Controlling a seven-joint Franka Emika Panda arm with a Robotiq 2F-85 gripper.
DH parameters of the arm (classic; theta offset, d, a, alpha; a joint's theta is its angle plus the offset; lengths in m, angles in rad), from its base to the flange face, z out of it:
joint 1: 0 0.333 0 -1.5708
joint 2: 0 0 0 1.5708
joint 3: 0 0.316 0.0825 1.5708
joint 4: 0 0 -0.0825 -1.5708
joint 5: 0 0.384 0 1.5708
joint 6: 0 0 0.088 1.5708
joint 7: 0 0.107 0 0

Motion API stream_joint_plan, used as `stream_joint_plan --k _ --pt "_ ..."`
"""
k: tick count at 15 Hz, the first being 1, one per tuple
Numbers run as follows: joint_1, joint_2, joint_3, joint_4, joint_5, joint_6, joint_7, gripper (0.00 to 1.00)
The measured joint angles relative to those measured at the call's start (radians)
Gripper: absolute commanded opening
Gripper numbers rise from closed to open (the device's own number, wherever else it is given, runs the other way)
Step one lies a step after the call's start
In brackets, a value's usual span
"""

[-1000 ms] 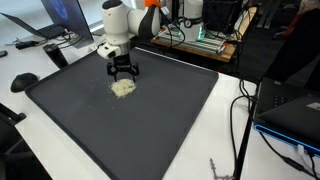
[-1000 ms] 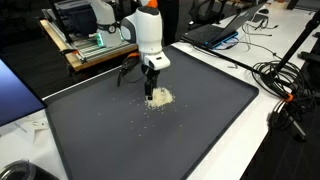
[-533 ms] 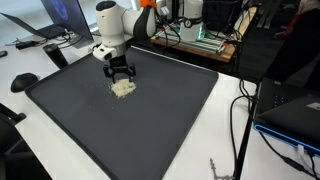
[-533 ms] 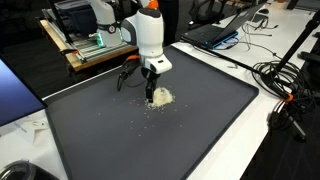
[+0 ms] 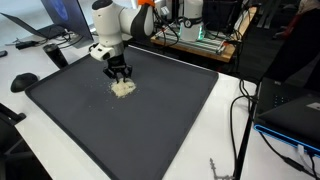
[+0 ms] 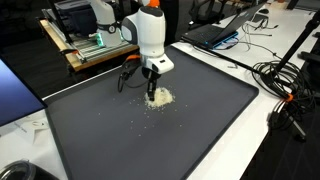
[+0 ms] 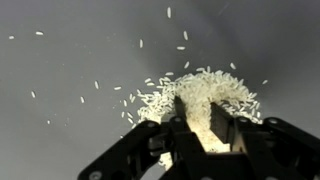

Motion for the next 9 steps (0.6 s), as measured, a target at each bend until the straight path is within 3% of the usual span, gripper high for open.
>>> stream_joint_plan --k 9 --pt "-0.001 -0.002 0.009 0.010 0.001 -0.016 -0.009 0.01"
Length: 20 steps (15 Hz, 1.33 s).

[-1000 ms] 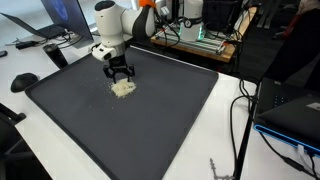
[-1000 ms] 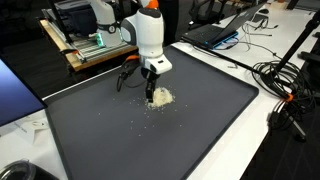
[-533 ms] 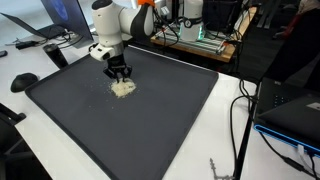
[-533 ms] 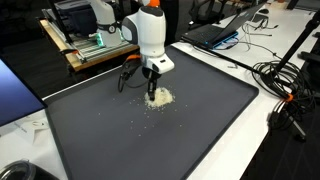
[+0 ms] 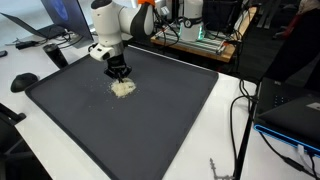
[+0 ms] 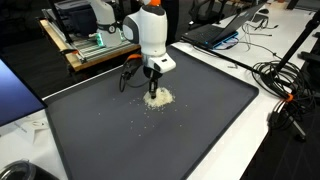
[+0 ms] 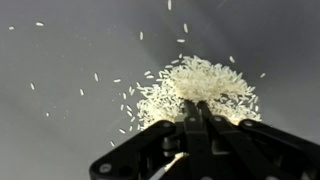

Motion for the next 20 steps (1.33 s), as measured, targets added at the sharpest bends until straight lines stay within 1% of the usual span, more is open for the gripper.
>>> stream_joint_plan --k 10,11,12,20 --pt "0.000 0.000 0.000 0.001 0.000 -0.001 0.000 0.01" --pt "0.000 0.000 0.000 0.001 0.000 -0.001 0.000 0.30" --pt "0.000 0.000 0.000 0.001 0.000 -0.002 0.000 0.31" --pt "0.002 -0.030 -0.002 0.001 0.000 -0.008 0.003 0.85"
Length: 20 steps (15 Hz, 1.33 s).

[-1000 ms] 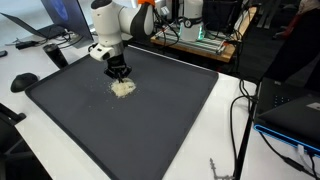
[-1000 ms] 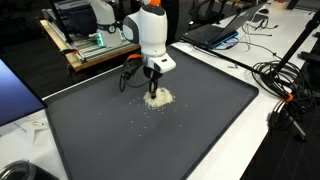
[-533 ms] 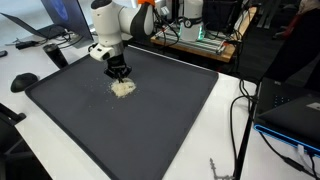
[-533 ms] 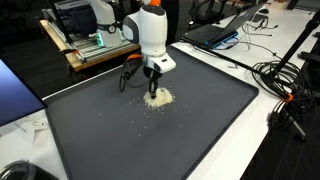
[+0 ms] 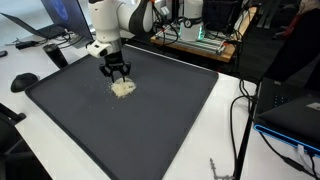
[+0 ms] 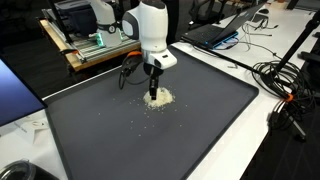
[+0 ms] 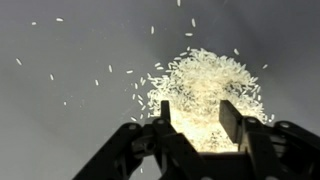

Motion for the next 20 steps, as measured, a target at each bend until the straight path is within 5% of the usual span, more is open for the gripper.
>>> stream_joint_plan --k 2,8,15,20 --pt "0.005 -0.022 -0.004 0.000 0.000 -0.021 0.011 0.98" --pt "0.068 -0.078 -0.053 0.001 -0.004 -0.097 0.171 1.00" --pt "0.226 -0.107 -0.169 0.020 -0.129 -0.132 0.623 1.00" --pt "0.332 -0.105 -0.214 0.079 -0.218 -0.299 0.900 1.00"
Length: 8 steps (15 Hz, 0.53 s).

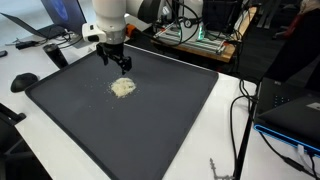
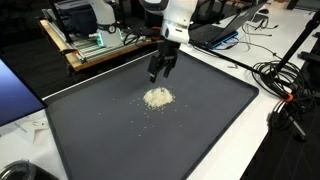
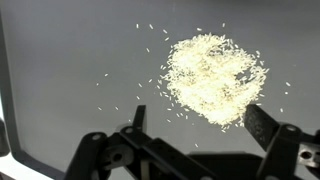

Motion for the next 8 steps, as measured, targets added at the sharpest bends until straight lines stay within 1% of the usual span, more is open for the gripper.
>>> stream_joint_plan --k 3,8 --pt "0.040 0.007 0.006 0.041 -0.016 -0.102 0.093 1.00" --pt "0.108 0.048 0.018 0.113 -0.087 -0.244 0.238 1.00"
